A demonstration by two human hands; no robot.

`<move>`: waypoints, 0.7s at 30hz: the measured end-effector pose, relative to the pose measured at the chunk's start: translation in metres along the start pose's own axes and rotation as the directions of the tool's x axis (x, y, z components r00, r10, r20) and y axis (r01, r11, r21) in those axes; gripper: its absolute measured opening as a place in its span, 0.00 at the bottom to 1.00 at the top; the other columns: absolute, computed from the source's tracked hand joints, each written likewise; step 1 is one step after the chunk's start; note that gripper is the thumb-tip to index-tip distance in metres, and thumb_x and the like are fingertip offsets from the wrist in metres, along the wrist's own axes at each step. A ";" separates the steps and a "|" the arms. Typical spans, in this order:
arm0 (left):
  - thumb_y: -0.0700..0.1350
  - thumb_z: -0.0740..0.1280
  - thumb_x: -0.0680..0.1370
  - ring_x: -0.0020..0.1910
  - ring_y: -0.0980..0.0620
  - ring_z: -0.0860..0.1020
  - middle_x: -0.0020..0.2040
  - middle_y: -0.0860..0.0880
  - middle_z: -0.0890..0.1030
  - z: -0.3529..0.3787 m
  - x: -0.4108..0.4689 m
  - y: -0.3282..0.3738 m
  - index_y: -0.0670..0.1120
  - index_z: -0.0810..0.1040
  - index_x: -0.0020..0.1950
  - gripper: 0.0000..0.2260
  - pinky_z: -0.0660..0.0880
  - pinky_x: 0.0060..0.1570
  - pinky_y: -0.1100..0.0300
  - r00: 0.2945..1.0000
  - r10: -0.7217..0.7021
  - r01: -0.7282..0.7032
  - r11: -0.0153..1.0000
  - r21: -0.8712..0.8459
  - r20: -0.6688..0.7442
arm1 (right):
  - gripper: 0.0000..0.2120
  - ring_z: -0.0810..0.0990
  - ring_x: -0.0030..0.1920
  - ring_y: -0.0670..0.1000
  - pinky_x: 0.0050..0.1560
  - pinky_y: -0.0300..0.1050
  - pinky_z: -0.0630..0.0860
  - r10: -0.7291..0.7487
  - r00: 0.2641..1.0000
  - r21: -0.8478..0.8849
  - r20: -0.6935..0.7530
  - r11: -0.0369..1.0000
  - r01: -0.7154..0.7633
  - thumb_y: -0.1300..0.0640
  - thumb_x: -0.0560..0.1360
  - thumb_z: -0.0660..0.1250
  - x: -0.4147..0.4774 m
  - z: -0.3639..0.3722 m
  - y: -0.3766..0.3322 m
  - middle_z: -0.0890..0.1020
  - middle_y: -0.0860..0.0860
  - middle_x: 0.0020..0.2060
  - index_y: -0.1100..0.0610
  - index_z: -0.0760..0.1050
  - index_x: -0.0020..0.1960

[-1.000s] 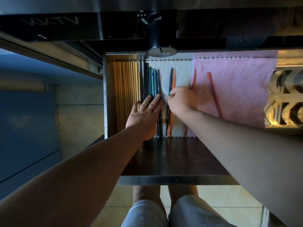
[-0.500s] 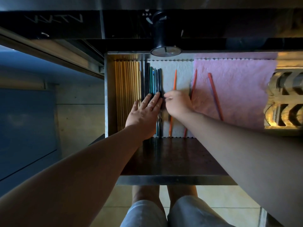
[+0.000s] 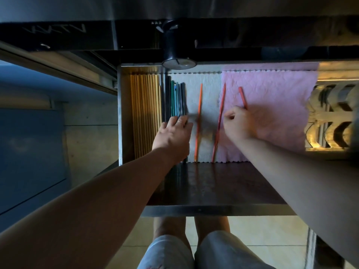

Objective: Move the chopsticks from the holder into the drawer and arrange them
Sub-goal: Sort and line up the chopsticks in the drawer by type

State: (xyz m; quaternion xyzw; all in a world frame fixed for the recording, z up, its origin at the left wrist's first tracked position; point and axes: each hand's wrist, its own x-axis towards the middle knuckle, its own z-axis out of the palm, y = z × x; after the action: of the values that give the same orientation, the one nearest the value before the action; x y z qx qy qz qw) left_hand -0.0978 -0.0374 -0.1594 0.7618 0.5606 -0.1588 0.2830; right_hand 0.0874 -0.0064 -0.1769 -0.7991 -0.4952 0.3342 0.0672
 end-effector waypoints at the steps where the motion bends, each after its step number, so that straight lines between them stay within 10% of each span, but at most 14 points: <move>1: 0.38 0.60 0.77 0.67 0.44 0.67 0.70 0.47 0.68 -0.003 0.001 0.005 0.50 0.66 0.72 0.24 0.67 0.65 0.48 1.000 -0.026 0.026 0.998 -0.062 0.013 | 0.09 0.81 0.48 0.58 0.42 0.38 0.68 0.011 1.000 0.007 -0.002 1.000 -0.011 0.66 0.72 0.62 0.002 -0.003 0.005 0.85 0.58 0.44 0.61 0.81 0.44; 9: 0.48 0.59 0.81 0.41 0.45 0.80 0.46 0.46 0.79 0.003 0.030 0.041 0.47 0.66 0.63 0.12 0.75 0.34 0.52 0.903 -0.396 0.429 0.841 -0.329 0.166 | 0.06 0.81 0.47 0.60 0.43 0.43 0.71 0.048 0.998 -0.006 -0.034 0.999 -0.048 0.65 0.72 0.64 0.012 -0.022 0.043 0.83 0.60 0.45 0.61 0.79 0.45; 21: 0.47 0.64 0.78 0.51 0.42 0.81 0.52 0.45 0.80 0.004 0.055 0.095 0.46 0.78 0.57 0.10 0.75 0.42 0.55 0.912 -0.347 0.397 0.882 -0.255 0.218 | 0.09 0.76 0.45 0.55 0.41 0.42 0.62 0.021 1.000 -0.171 0.022 0.985 -0.017 0.61 0.75 0.65 0.021 -0.023 0.065 0.79 0.58 0.45 0.64 0.75 0.53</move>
State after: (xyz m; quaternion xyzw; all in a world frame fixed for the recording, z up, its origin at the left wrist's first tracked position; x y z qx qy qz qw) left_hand 0.0099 -0.0181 -0.1690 0.5731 0.6884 -0.1879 0.4029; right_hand 0.1563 -0.0160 -0.1978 -0.8026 -0.5152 0.3006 -0.0104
